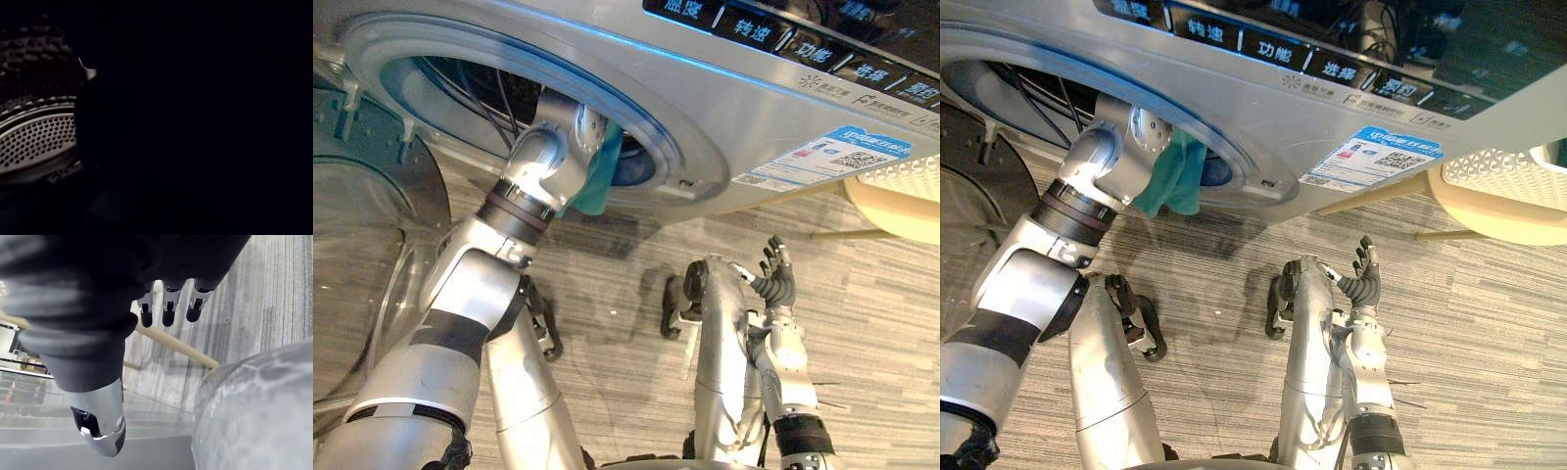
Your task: Pick up the laundry basket with both hands and put the clothes into the washing machine.
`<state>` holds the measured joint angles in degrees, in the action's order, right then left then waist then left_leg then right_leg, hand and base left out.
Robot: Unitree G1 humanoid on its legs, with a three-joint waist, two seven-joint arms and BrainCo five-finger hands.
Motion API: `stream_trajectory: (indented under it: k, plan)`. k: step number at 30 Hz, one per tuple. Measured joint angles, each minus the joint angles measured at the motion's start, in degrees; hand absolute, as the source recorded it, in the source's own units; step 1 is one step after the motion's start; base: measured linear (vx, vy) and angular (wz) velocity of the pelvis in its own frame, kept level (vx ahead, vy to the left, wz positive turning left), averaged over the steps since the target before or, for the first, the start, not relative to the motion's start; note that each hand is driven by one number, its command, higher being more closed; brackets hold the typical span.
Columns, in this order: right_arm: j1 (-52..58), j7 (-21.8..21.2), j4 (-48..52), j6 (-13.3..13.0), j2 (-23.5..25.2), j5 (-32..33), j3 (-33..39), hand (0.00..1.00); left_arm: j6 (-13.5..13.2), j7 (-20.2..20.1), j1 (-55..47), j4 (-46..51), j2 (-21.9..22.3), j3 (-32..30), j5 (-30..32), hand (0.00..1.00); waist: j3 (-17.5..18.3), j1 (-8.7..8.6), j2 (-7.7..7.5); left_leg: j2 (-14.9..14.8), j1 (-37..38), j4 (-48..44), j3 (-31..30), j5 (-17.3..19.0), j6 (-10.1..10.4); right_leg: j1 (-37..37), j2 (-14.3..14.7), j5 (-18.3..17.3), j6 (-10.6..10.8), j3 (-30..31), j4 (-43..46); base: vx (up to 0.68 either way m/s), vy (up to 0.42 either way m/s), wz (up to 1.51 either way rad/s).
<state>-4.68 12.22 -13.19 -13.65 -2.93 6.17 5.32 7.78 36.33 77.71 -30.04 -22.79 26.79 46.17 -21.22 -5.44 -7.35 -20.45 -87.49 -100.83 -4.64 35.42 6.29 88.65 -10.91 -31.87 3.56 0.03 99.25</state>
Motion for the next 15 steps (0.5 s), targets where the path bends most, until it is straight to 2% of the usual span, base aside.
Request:
stream_trajectory:
  k: [5,10,15]
  plan:
    - [-0.35,-0.05,0.4,-0.03,-0.66,0.01,-0.87,0.0,0.29,-4.97,0.0,-6.25,1.54,-2.02,0.61,0.0,0.0,-0.11,0.0,-0.48,-0.5,-0.01,0.38,-0.01,-0.02,0.6,0.27,0.22,0.1,0.14,-0.33,0.04,-0.008,-0.06]
    - [-0.59,-2.1,0.91,0.87,-0.66,0.01,-0.9,0.0,-1.09,-12.22,-0.11,-10.06,2.35,-10.32,-9.27,0.0,0.0,-0.09,0.0,-0.74,-0.63,0.17,0.28,-0.01,-0.01,0.86,0.72,0.21,0.08,0.1,-0.33,0.01,-0.007,-0.02]
    - [-0.59,-3.46,1.06,1.63,-0.42,0.0,-0.86,0.0,-3.21,-14.5,-0.44,-10.02,2.31,-14.03,-14.58,0.0,0.0,0.08,0.0,-0.7,-0.39,0.26,0.28,-0.01,-0.01,0.64,0.67,0.22,0.07,0.09,-0.34,0.0,0.0,0.0]
